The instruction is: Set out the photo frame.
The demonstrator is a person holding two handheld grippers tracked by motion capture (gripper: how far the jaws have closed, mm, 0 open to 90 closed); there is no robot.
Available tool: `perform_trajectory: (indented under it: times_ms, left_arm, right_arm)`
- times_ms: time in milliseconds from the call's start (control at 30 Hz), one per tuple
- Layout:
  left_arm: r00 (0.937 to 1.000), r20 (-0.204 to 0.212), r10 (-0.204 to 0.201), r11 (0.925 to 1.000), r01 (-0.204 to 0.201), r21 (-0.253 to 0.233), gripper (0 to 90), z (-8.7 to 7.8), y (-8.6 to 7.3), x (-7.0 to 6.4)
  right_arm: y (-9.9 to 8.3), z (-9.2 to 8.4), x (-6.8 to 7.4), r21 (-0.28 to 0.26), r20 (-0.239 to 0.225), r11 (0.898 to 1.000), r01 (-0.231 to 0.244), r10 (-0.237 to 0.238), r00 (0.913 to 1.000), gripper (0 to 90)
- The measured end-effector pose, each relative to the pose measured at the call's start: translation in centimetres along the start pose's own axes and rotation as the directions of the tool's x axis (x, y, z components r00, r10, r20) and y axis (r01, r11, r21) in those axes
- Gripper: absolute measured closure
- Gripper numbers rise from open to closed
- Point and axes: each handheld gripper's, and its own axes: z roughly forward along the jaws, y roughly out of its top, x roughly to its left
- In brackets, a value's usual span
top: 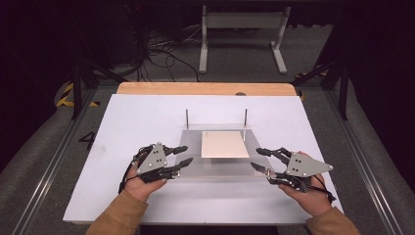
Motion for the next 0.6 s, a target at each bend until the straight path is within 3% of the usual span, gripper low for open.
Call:
perform_trajectory:
  times_ms: [333, 600]
  left_arm:
    - [0.9993, -0.019, 0.033, 0.9994, -0.033, 0.004, 59.1, 0.0, 0.2, -0.2]
    - [0.9960, -0.048, 0.076, 0.9965, -0.077, -0.032, 61.3, -0.4, 1.3, -0.2]
  right_arm:
    - [0.2, 0.3, 0.0, 0.026, 0.004, 1.000, 0.002, -0.003, 1.0000, 61.8]
    - [1.2, -0.1, -0.4, 0.009, 0.024, 0.999, 0.030, -0.031, 0.9993, 63.0]
